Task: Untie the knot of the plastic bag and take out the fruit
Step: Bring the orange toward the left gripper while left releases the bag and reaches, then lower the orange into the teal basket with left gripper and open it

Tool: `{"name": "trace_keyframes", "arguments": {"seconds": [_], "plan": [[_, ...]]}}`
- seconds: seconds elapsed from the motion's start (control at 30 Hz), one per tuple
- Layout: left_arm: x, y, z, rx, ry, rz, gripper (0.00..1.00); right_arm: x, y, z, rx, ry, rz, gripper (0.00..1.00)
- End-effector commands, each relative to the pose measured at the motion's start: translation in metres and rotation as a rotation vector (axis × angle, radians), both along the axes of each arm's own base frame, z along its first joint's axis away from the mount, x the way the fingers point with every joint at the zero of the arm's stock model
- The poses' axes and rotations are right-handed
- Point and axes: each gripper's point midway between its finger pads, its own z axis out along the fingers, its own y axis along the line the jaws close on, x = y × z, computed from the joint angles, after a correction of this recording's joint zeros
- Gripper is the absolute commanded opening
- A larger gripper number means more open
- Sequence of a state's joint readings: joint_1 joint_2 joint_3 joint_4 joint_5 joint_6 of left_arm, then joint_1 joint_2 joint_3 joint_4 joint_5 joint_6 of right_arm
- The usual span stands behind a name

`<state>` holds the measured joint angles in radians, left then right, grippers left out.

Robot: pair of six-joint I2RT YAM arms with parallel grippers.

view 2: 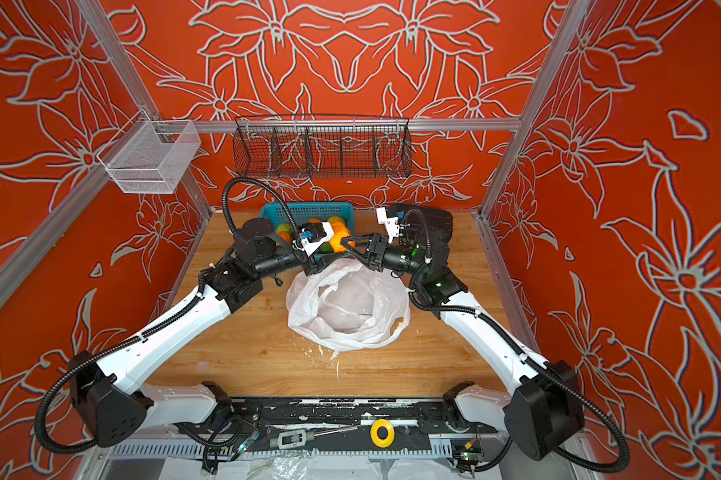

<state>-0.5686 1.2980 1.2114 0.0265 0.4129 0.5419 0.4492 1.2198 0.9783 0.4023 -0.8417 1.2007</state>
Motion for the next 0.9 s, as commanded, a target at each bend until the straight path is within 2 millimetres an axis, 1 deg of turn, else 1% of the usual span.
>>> {"name": "trace_keyframes", "arguments": {"seconds": [0.0, 0.03, 0.07, 0.13, 0.2, 0.3, 0.4, 0.47, 0.6, 0.7, 0.8, 0.87], "plan": [[0.001, 0.002, 0.012, -0.026, -0.014, 0.021, 0.53, -0.006, -0.005, 0.007, 0.003, -0.036, -0.018, 0.66], [0.003, 0.004, 0.012, -0.036, -0.003, 0.04, 0.52, -0.005, -0.007, 0.008, -0.004, -0.05, -0.038, 0.76], [0.007, 0.007, 0.014, -0.056, 0.021, 0.067, 0.52, -0.004, -0.011, 0.008, -0.022, -0.06, -0.067, 0.82], [0.015, 0.014, 0.017, -0.094, 0.083, 0.126, 0.51, -0.002, -0.021, 0.006, -0.089, -0.083, -0.141, 0.87], [0.024, 0.022, 0.017, -0.132, 0.136, 0.19, 0.49, 0.002, -0.035, 0.003, -0.149, -0.101, -0.242, 0.89], [0.039, 0.037, 0.013, -0.178, 0.226, 0.295, 0.47, 0.004, -0.054, 0.001, -0.184, -0.134, -0.363, 0.91], [0.056, 0.054, 0.003, -0.216, 0.348, 0.399, 0.47, 0.004, -0.063, -0.002, -0.194, -0.142, -0.409, 0.92], [0.068, 0.068, -0.004, -0.257, 0.442, 0.474, 0.47, 0.005, -0.063, -0.006, -0.202, -0.129, -0.412, 0.93], [0.092, 0.102, -0.024, -0.34, 0.639, 0.625, 0.47, 0.008, -0.063, -0.016, -0.22, -0.093, -0.414, 0.95], [0.104, 0.119, -0.042, -0.368, 0.752, 0.713, 0.45, 0.009, -0.063, -0.02, -0.23, -0.082, -0.416, 0.96], [0.114, 0.13, -0.067, -0.382, 0.872, 0.781, 0.45, 0.01, -0.061, -0.024, -0.235, -0.074, -0.409, 0.96], [0.121, 0.132, -0.086, -0.38, 0.964, 0.816, 0.45, 0.011, -0.06, -0.027, -0.238, -0.065, -0.403, 0.96]]}}
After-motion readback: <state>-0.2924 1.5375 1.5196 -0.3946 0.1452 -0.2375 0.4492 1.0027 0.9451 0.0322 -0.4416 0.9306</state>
